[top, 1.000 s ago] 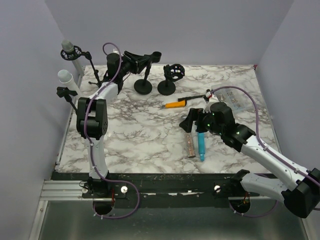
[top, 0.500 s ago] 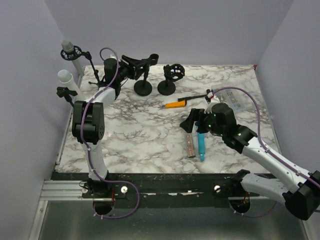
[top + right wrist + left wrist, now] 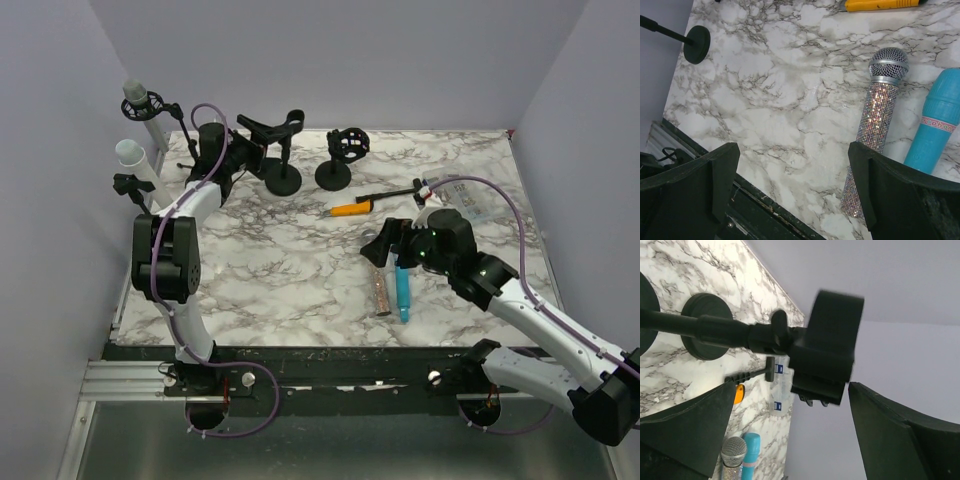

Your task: Remove the microphone from the stand

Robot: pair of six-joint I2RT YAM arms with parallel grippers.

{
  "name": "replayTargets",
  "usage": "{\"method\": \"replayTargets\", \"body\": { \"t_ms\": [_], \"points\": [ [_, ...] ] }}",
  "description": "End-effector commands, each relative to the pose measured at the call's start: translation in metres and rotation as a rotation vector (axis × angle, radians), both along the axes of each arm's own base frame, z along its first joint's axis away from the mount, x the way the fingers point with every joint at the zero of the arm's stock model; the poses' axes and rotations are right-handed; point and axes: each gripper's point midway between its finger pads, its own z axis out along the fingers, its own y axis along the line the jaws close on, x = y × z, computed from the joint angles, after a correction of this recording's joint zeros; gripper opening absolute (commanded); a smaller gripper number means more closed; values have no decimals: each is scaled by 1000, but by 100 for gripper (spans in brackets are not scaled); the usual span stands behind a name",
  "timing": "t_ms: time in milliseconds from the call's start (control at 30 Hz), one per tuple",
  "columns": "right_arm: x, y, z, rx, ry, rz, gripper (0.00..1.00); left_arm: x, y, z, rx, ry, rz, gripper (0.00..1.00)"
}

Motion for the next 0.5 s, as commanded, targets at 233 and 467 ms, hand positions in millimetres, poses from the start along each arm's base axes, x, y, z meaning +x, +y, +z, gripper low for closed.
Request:
{"method": "replayTargets", "body": {
  "t_ms": [233,467],
  "points": [
    [-8,3,-14,18,43,29,100,-21,20,21,89,-39,-12,98],
    [-9,2,-21,4,59,29,100,-38,21,35,187,-54,-32,98]
  ]
}}
